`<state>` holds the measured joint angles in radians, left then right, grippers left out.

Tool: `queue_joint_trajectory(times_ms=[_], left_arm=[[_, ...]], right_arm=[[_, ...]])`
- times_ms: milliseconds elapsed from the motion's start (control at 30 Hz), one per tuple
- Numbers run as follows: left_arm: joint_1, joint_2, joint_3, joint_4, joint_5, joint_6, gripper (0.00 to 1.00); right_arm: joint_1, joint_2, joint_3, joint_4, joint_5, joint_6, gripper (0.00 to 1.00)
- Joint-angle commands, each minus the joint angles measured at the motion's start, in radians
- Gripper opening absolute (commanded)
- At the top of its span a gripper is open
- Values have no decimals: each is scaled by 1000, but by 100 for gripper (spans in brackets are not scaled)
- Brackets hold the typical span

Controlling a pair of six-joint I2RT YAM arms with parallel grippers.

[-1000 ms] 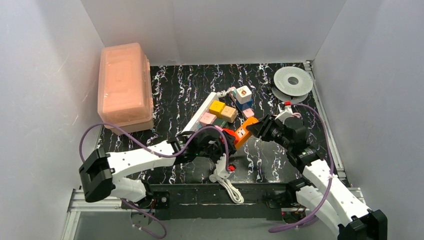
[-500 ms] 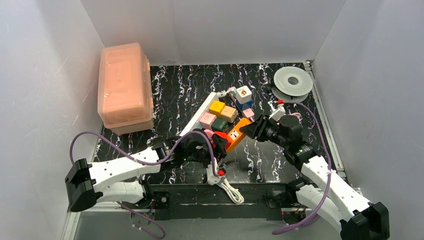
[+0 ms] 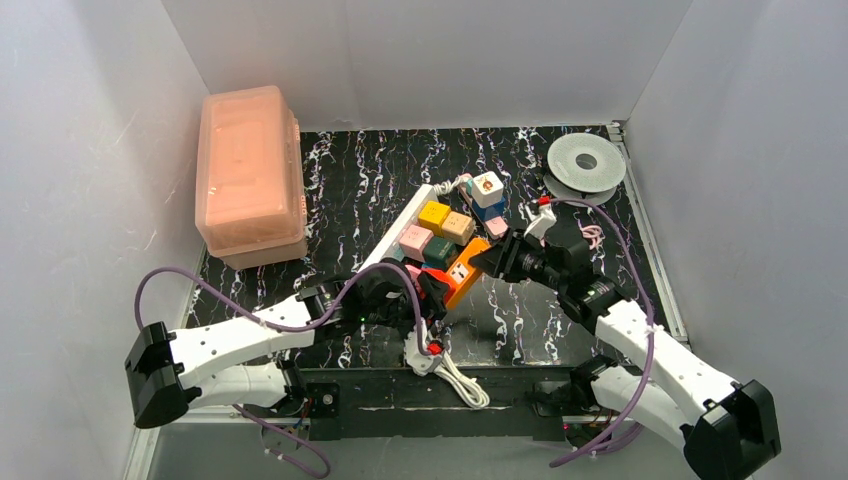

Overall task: Pull the plug off the socket
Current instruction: Remove the plug from the socket, then move the socket to the center of the board.

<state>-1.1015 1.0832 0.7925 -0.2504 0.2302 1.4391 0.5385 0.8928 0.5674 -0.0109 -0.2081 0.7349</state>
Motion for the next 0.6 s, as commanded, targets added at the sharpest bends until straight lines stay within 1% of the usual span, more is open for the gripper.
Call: queue_joint_trajectory(times_ms=[0, 200, 300, 467, 567], left_arm=[[-20, -36, 89, -55, 119, 53, 6], [-20, -2, 133, -98, 140, 70, 6], [-19, -6, 138, -104, 135, 70, 5], [-20, -73, 103, -118, 94, 51, 6], [-20, -116, 86, -118, 50, 28, 6]], right_arm=[[16, 70, 29, -164, 435, -220, 1], [79, 123, 67, -172, 489, -260, 1], [90, 142, 79, -189, 510, -245, 1], [74, 92, 51, -180, 538, -196, 1], [4, 44, 48, -233, 559, -172, 1]])
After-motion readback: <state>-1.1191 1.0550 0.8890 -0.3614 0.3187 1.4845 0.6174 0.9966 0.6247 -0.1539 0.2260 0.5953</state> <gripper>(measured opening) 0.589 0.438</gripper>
